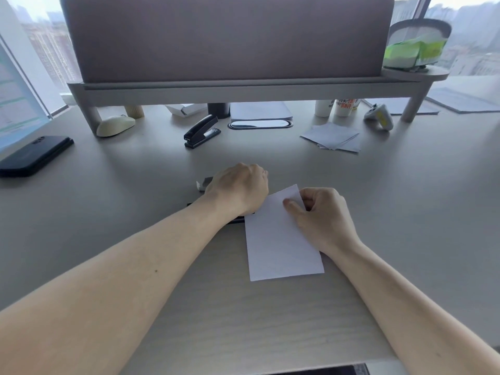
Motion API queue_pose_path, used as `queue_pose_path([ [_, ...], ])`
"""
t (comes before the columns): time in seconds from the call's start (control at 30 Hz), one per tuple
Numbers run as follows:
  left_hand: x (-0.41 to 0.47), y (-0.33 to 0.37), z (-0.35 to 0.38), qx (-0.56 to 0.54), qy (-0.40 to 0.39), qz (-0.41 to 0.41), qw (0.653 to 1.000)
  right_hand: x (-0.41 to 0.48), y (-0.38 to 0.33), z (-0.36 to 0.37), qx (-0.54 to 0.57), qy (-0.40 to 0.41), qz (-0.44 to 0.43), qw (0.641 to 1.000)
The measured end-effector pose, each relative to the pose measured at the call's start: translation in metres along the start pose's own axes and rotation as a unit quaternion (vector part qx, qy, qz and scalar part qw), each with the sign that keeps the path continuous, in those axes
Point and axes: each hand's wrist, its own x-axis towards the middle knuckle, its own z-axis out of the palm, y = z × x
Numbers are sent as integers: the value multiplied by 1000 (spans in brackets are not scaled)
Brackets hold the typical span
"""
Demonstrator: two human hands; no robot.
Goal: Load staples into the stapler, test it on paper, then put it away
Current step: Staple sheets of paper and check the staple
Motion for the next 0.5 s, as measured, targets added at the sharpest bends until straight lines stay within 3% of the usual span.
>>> queue_pose_path([
  [0.5, -4, 1, -8, -33, -21, -29, 999, -2, 0, -1, 11, -2, -2, 1000],
])
